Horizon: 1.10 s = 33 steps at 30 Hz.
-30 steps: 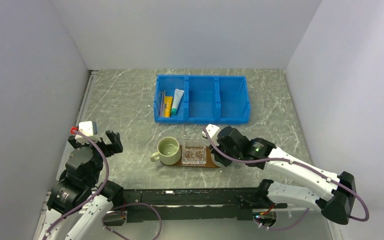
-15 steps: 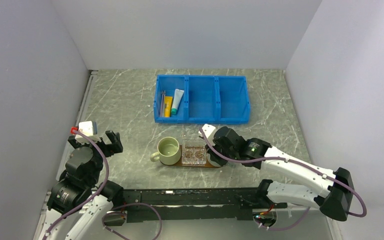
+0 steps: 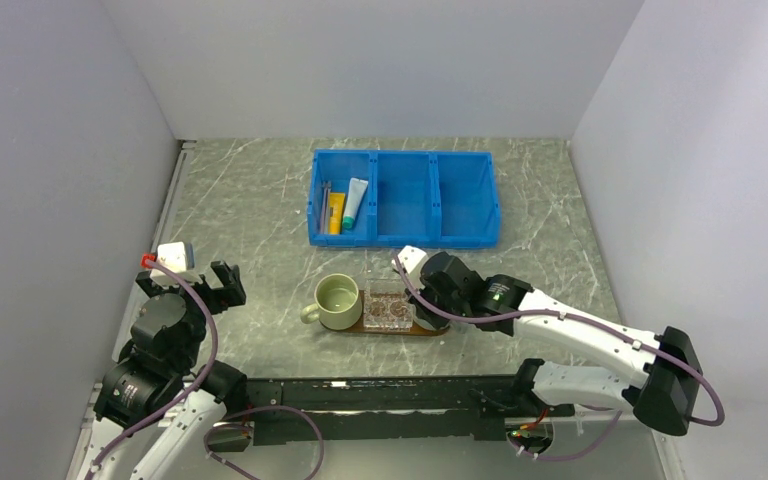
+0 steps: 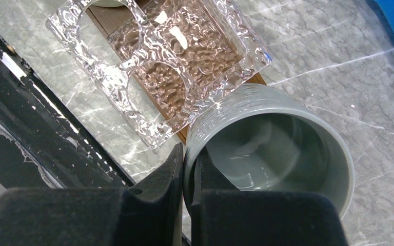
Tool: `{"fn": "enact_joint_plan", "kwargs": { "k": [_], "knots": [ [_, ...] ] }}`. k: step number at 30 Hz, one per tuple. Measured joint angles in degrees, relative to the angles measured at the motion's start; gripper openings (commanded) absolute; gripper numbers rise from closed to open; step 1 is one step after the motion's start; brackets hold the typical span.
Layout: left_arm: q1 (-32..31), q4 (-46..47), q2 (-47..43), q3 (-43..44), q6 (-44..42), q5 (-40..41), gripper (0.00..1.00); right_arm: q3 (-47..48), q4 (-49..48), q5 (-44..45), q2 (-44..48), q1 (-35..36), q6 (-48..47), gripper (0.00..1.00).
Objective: Prepare toiletry sets of a toothbrush and toothpaste on the tray
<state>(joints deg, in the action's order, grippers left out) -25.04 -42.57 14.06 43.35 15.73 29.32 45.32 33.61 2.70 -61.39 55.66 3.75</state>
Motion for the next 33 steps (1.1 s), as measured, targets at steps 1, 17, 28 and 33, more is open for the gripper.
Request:
{"fn": "enact_joint_plan", "kwargs": {
  "k": [1, 17, 28, 33],
  "knots": [
    [0.0, 0.0, 0.0, 0.0, 0.0, 0.0, 0.99, 0.0, -0.1, 0.1, -0.2, 0.0, 0.1, 0.00],
    [0.0, 0.0, 0.0, 0.0, 0.0, 0.0, 0.99, -0.1, -1.3, 0.3, -3.5, 0.0, 0.4, 0.00],
    [0.0, 0.0, 0.0, 0.0, 0.0, 0.0, 0.99, -0.1, -1.4, 0.4, -4.6, 0.0, 1.0, 0.00],
    [0.0, 0.0, 0.0, 0.0, 0.0, 0.0, 0.99, -0.1, -1.5, 0.6, -5.0, 0.0, 1.4, 0.00]
  ]
}}
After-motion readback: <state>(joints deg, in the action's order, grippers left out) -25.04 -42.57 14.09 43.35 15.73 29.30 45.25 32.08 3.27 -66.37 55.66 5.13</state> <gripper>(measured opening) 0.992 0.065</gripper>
